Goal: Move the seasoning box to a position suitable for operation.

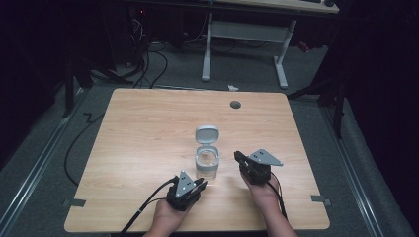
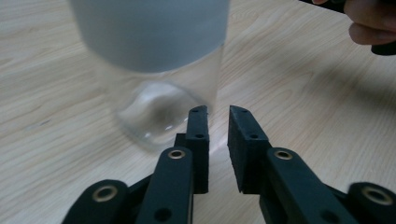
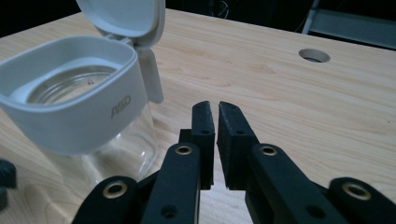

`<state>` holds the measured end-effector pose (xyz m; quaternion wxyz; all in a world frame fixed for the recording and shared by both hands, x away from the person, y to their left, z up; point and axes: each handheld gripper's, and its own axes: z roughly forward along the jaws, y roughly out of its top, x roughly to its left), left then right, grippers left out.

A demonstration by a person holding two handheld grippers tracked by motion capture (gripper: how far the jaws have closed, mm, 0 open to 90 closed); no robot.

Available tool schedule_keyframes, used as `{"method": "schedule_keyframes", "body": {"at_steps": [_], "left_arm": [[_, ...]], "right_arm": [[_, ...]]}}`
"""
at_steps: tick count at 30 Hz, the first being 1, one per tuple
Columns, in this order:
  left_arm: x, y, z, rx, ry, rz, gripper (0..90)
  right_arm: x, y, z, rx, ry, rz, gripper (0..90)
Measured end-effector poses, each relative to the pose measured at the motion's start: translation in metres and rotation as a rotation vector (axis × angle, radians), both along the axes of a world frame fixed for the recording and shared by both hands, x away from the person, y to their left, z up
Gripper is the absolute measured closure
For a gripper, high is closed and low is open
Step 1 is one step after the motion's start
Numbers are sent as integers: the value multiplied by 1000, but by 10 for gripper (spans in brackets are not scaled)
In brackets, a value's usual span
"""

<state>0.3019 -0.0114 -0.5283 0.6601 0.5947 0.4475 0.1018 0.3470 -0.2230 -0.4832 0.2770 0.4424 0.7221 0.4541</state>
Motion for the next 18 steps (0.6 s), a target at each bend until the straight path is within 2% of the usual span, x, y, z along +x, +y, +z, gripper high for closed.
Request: {"method": "schedule_keyframes", "body": {"at_steps": [6, 13, 18], "left_arm": [[11, -2, -1, -14, 12, 24, 883], [9, -4, -4, -17, -14, 24, 900], [12, -1, -3, -34, 4, 33, 900]], "right_arm": [[17, 6, 8, 31, 0, 6, 900], [46, 19, 20, 38, -3, 12, 900], [62, 29, 29, 38, -13, 7, 900]]}}
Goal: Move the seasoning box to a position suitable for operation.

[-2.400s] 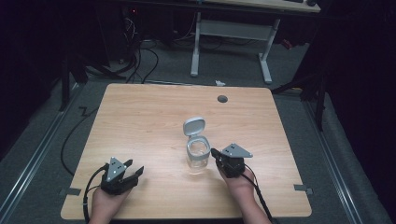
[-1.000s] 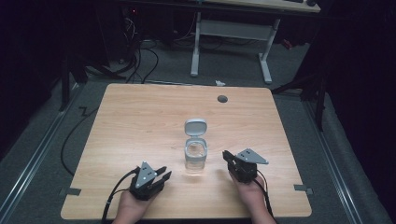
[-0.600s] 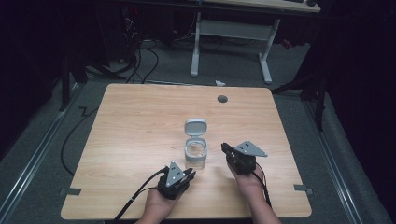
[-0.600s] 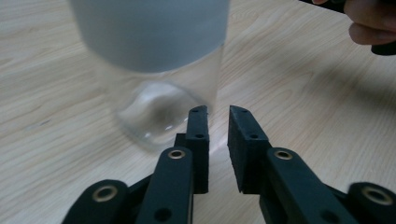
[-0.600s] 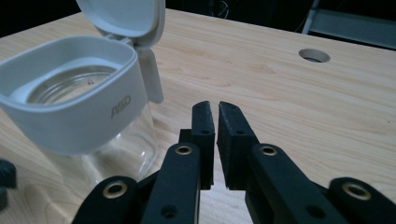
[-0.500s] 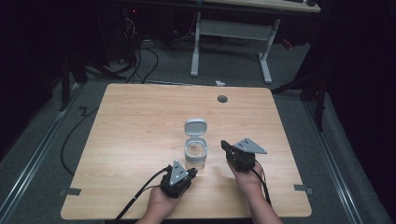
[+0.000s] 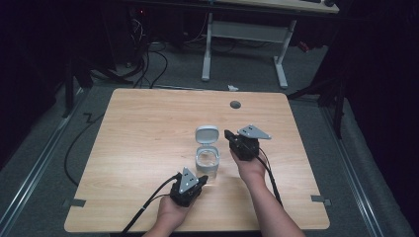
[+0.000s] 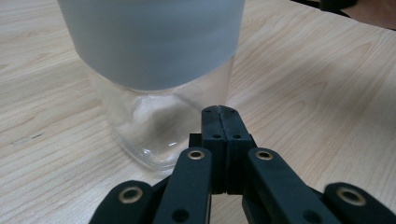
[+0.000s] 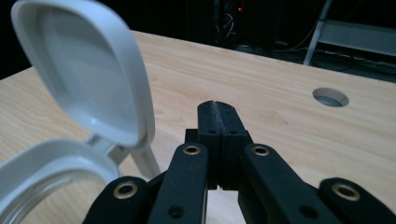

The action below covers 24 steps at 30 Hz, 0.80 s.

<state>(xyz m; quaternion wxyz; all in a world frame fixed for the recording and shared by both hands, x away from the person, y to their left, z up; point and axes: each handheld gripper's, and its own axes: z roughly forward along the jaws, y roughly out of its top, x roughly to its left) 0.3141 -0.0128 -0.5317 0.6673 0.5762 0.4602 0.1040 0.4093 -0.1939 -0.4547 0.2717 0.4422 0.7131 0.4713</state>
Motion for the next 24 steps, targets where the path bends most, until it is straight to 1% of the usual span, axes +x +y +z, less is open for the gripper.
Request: {"method": "schedule_keyframes", "body": {"at_steps": [2, 6, 7, 9, 10, 12, 13, 17, 24], "left_arm": [[1, 1, 0, -12, 13, 7, 900], [3, 2, 1, -19, 25, 13, 900], [3, 3, 1, -24, 25, 16, 900], [3, 3, 1, -24, 25, 19, 900], [3, 3, 1, -24, 25, 19, 900], [4, 3, 1, -28, 28, 21, 900], [4, 3, 1, -33, 32, 23, 900], [5, 3, 1, -33, 38, 25, 900], [5, 4, 1, -37, 46, 26, 900]], "right_arm": [[4, 4, 2, 7, -5, 3, 900], [11, 11, 5, 2, -8, 9, 900], [12, 12, 5, 10, -15, 9, 900], [15, 13, 7, 12, -12, 12, 900], [16, 14, 7, 4, -14, 13, 900], [18, 16, 8, 3, -13, 17, 900], [19, 17, 10, 5, -15, 29, 900], [16, 20, 15, -6, -38, 49, 900], [8, 18, 19, -14, -46, 77, 900]]}}
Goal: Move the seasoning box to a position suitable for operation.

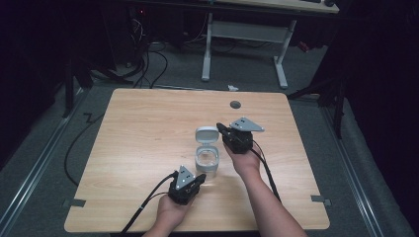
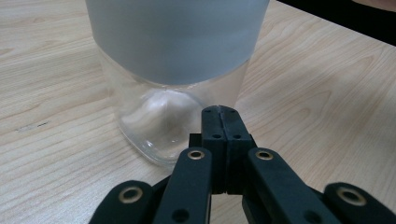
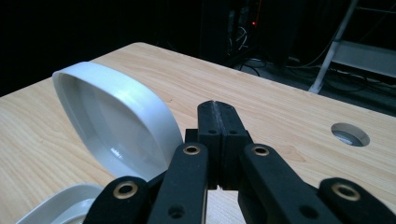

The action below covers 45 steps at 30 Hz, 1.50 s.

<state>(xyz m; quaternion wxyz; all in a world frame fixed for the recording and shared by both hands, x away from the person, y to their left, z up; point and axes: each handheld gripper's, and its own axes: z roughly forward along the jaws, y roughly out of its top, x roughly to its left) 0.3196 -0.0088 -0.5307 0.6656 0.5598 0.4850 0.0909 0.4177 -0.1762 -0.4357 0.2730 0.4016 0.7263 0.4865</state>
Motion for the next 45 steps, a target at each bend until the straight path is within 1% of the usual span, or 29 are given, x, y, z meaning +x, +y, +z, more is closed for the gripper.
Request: {"method": "schedule_keyframes", "body": {"at_steps": [3, 7, 8, 9, 11, 13, 14, 15, 20, 25, 26, 28, 31, 34, 35, 36, 38, 39, 40, 41, 42, 43, 45], "left_arm": [[0, 0, 0, 0, 0, 1, 900], [0, 0, 0, -2, -2, 2, 900], [0, 0, 0, -2, -2, 2, 900], [0, 0, 0, -5, -1, 2, 900], [0, 1, 0, -5, -2, 2, 900], [0, 1, 0, -6, -1, 0, 900], [0, 1, 0, -6, -1, 0, 900], [0, 1, 0, -7, -1, 0, 900], [-1, 1, 0, -9, -2, 0, 900], [0, 1, 0, -10, -2, 1, 900], [0, 1, 0, -10, -2, 1, 899], [-1, 1, 1, -16, 0, 2, 897], [-1, 1, 3, -6, 17, -1, 892], [-4, 2, 5, 8, 12, -11, 883], [-6, 3, 6, 24, 7, -14, 880], [-7, 4, 7, 40, 2, -19, 877], [-8, 6, 7, 44, 3, -20, 874], [-10, 11, 8, 63, 1, -22, 873], [-10, 11, 8, 63, 1, -22, 871], [-12, 17, 9, 75, -7, -23, 868], [-12, 17, 9, 75, -7, -23, 866], [-14, 23, 11, 72, -8, -21, 863], [-14, 30, 12, 86, -11, -21, 854]], "right_arm": [[-6, 0, 3, -10, -13, 13, 900], [-15, 2, 7, -3, -29, 29, 900], [-15, 2, 7, -3, -29, 29, 900], [-22, 4, 6, -9, -32, 35, 900], [-28, 4, 5, -9, -38, 43, 900], [-33, 4, 3, -14, -34, 45, 900], [-33, 4, 3, -14, -34, 45, 900], [-37, 3, 0, -14, -28, 47, 900], [-48, 2, -7, -13, -19, 59, 900], [-60, 4, -15, -28, -5, 74, 900], [-60, 4, -15, -28, -5, 74, 900], [-66, 2, -13, -29, -28, 74, 899], [-67, -6, -8, -19, -32, 62, 899], [-66, -15, -7, -17, -27, 47, 898], [-66, -18, -7, -17, -24, 39, 897], [-65, -20, -8, -15, -20, 34, 897], [-64, -26, -12, -7, -9, 17, 895], [-63, -29, -14, -5, -3, 10, 894], [-63, -29, -14, -5, -3, 10, 894], [-62, -36, -18, 1, 7, -8, 893], [-62, -39, -20, 6, 16, -16, 892], [-61, -42, -22, 5, 18, -24, 892], [-60, -47, -27, 6, 32, -37, 884]]}}
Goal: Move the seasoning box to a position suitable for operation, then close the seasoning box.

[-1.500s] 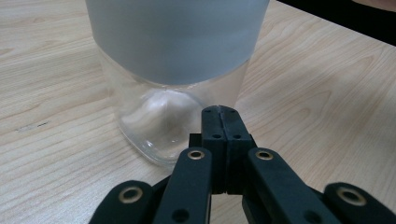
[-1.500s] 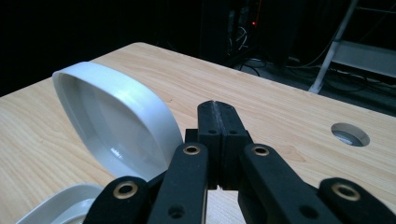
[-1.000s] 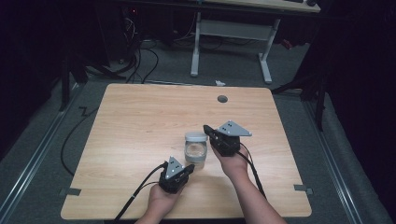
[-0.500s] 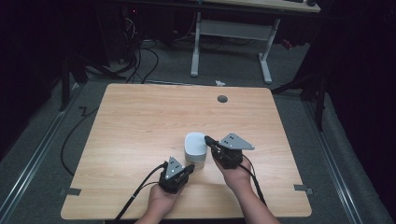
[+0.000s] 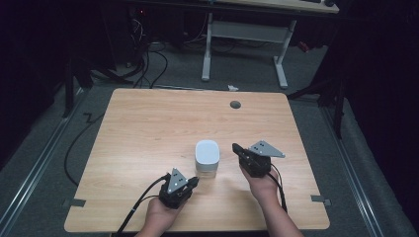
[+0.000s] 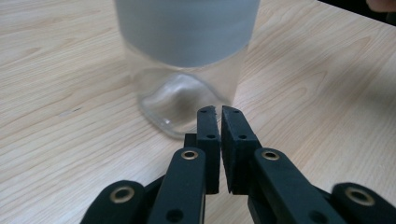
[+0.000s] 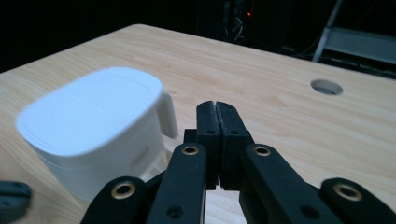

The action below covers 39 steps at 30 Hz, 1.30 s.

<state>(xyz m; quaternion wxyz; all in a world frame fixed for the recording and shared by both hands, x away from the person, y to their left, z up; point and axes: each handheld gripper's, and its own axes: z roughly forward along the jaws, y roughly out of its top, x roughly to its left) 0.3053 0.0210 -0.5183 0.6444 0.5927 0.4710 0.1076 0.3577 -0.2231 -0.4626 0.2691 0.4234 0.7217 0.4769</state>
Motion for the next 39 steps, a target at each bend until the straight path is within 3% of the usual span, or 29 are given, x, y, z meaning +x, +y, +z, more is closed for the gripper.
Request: {"method": "schedule_keyframes", "body": {"at_steps": [9, 12, 18, 21, 24, 28, 30, 32, 34, 37, 39], "left_arm": [[11, 38, 4, 12, -7, 70, 823], [16, 54, 5, 35, -24, 101, 794], [39, 95, 3, 44, 1, 211, 592], [49, 111, -3, 85, 2, 270, 519], [48, 123, -9, 141, -21, 297, 476], [41, 142, -13, 109, -2, 330, 475], [39, 147, -14, 114, 1, 338, 474], [38, 152, -16, 110, 5, 353, 472], [40, 156, -17, 90, 19, 369, 474], [38, 156, -15, 77, 13, 384, 473], [36, 156, -15, 74, 16, 392, 473]], "right_arm": [[-3, -19, -12, -9, 39, -46, 873], [-5, -26, -15, -16, 43, -59, 862], [-14, -46, -24, -7, 51, -95, 786], [-18, -58, -29, -13, 65, -122, 734], [-21, -72, -37, -2, 86, -156, 682], [-33, -87, -45, -7, 92, -212, 580], [-44, -91, -49, -13, 82, -241, 540], [-54, -92, -53, 12, 87, -266, 502], [-59, -90, -54, 10, 83, -256, 485], [-58, -85, -54, -32, 81, -221, 473], [-59, -86, -55, -24, 87, -222, 475]]}}
